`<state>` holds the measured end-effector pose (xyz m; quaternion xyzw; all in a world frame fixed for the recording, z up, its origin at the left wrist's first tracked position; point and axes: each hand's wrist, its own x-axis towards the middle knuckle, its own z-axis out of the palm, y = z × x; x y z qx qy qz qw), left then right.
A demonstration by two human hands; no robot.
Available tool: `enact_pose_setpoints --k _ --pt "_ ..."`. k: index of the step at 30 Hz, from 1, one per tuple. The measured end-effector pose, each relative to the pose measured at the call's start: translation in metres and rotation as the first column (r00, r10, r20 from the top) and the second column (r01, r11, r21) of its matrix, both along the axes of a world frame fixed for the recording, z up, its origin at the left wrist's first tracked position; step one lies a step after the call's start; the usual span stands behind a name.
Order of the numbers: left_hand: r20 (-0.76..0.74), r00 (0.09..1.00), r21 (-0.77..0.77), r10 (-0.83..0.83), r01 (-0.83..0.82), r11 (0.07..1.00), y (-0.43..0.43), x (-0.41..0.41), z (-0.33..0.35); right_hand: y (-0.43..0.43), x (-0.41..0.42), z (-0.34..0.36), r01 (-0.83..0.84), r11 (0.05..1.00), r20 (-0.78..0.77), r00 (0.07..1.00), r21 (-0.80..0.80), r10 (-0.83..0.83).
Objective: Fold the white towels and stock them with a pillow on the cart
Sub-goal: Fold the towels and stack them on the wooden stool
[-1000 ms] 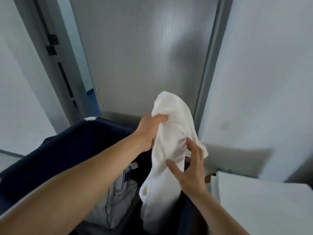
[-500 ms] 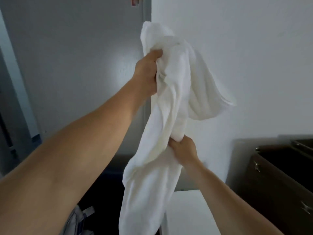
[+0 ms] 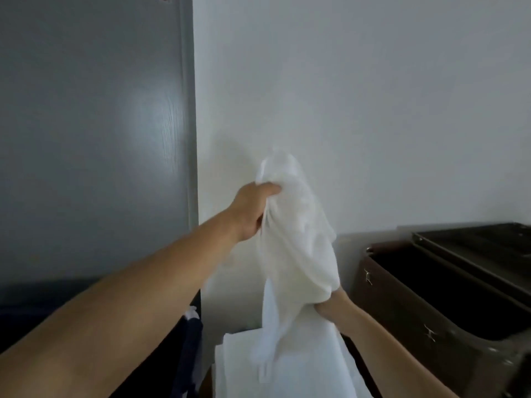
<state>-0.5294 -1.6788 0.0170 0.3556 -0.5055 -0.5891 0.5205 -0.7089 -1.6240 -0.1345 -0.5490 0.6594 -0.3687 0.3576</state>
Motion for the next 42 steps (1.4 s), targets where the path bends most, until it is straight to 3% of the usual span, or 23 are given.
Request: enact_pose_setpoints --k 2,4,5,7,10,13,15,18,21,26,28,30,32,34,39,42 --pt "0.108 0.993 0.109 -0.043 0.032 0.994 0.011 -0.019 -0.060 0.002 -0.019 -0.040 -0.136 0.980 -0.258 0.951 0.148 0.171" --pt "0.135 0.991 0.201 -0.020 -0.008 0.980 0.022 -0.030 -0.107 0.006 -0.037 -0.057 -0.060 0.989 -0.490 0.864 0.132 0.118" --pt "0.115 0.993 0.256 0.013 -0.043 0.966 0.027 -0.035 -0.124 0.009 -0.045 -0.058 0.000 0.998 -0.516 0.856 0.058 0.030" --pt "0.078 0.996 0.338 0.050 -0.074 0.938 0.040 -0.045 -0.145 0.015 -0.060 -0.054 0.025 0.983 -0.389 0.917 -0.181 -0.095" --pt "0.056 0.998 0.368 0.024 -0.043 0.929 0.062 -0.068 -0.155 0.026 -0.065 -0.036 -0.089 0.921 -0.255 0.967 -0.379 -0.011" --pt "-0.036 0.999 0.376 -0.022 0.033 0.926 0.080 -0.087 -0.155 0.031 -0.061 -0.031 -0.196 0.923 -0.295 0.951 -0.331 0.096" --pt "-0.141 0.988 0.398 -0.059 0.111 0.911 0.087 -0.091 -0.160 0.036 -0.058 -0.032 -0.237 0.916 -0.375 0.921 -0.323 0.106" --pt "-0.183 0.982 0.415 -0.051 0.124 0.901 0.097 -0.088 -0.170 0.048 -0.052 -0.028 -0.282 0.916 -0.456 0.880 -0.284 0.130" --pt "-0.192 0.980 0.409 -0.041 0.119 0.905 0.104 -0.079 -0.173 0.050 -0.047 -0.032 -0.278 0.900 -0.360 0.921 -0.336 0.150" --pt "-0.101 0.994 0.376 -0.043 0.078 0.923 0.105 -0.063 -0.174 0.049 -0.036 -0.034 -0.103 0.914 -0.143 0.988 -0.393 0.050" --pt "0.111 0.994 0.304 0.016 -0.049 0.951 0.105 -0.061 -0.173 0.048 -0.034 -0.033 -0.020 0.940 -0.005 1.000 -0.340 0.020" --pt "0.368 0.924 0.148 0.104 -0.168 0.975 0.103 -0.059 -0.174 0.045 -0.033 -0.032 0.066 0.953 0.153 0.988 -0.295 -0.021" --pt "0.473 0.867 0.028 0.154 -0.190 0.981 0.101 -0.056 -0.175 0.043 -0.031 -0.029 0.143 0.952 0.264 0.962 -0.272 -0.069" --pt "0.525 0.837 -0.052 0.153 -0.148 0.988 0.098 -0.056 -0.177 0.044 -0.028 -0.025 0.165 0.947 0.299 0.951 -0.277 -0.078" --pt "0.625 0.780 -0.142 0.011 0.099 0.985 0.090 -0.068 -0.186 0.051 -0.021 -0.022 0.051 0.968 0.185 0.983 -0.247 -0.005" --pt "0.673 0.739 -0.215 0.039 0.145 0.966 0.092 -0.070 -0.182 0.053 -0.024 -0.021 0.137 0.967 0.310 0.948 -0.216 -0.065"
